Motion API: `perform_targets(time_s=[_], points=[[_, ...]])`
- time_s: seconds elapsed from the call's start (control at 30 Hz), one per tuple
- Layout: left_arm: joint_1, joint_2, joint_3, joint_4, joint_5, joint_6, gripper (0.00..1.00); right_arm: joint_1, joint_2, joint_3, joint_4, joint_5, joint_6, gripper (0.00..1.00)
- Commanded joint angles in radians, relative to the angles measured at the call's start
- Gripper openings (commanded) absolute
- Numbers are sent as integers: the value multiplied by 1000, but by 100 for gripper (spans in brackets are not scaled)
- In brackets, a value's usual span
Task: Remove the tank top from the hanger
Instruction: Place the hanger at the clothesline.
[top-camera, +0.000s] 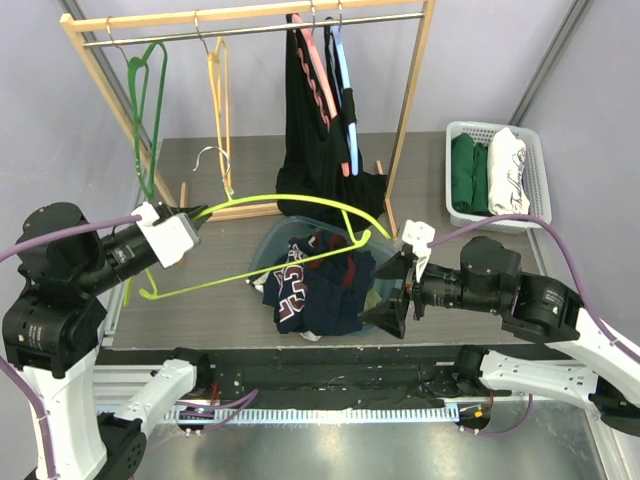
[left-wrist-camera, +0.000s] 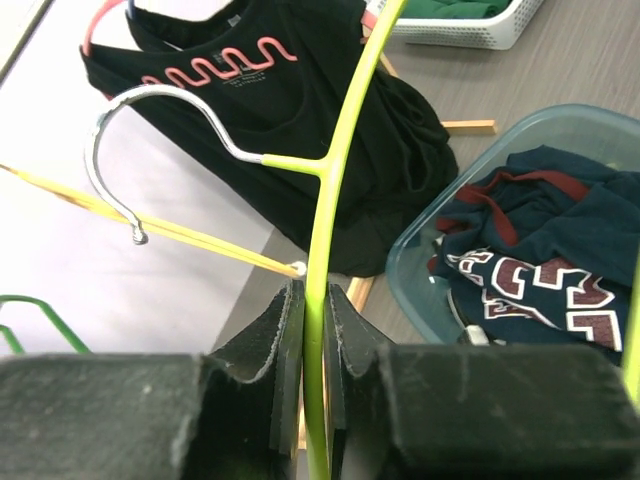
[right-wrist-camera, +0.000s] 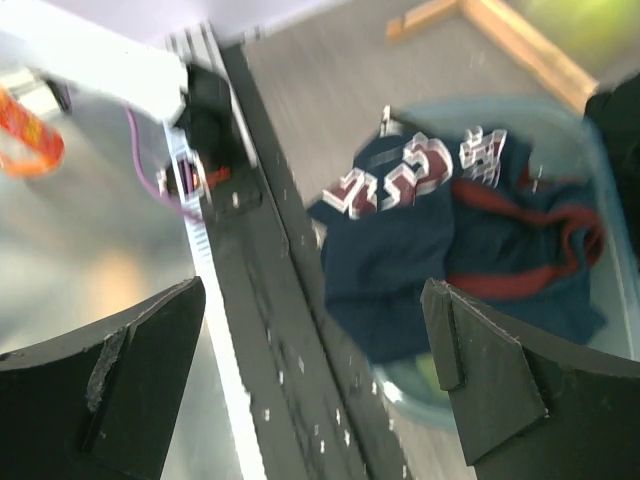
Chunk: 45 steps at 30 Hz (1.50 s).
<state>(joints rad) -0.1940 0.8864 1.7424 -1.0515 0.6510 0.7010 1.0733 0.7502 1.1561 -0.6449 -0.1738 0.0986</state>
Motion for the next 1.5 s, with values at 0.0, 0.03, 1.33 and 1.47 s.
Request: perform_targets(time_s=[0.0, 0.03, 1.33, 1.47], points=[[5, -15, 29, 3, 2, 98, 13, 2, -54, 94, -116, -14, -37, 100], [7, -18, 34, -14, 10, 113, 12, 2, -54, 121, -128, -3, -43, 100], [105, -271, -253, 223, 335, 460, 0, 2, 354, 406, 40, -302, -100, 38], [116, -279, -274, 271, 345, 466, 0, 2, 356, 395, 57, -320, -59, 18]])
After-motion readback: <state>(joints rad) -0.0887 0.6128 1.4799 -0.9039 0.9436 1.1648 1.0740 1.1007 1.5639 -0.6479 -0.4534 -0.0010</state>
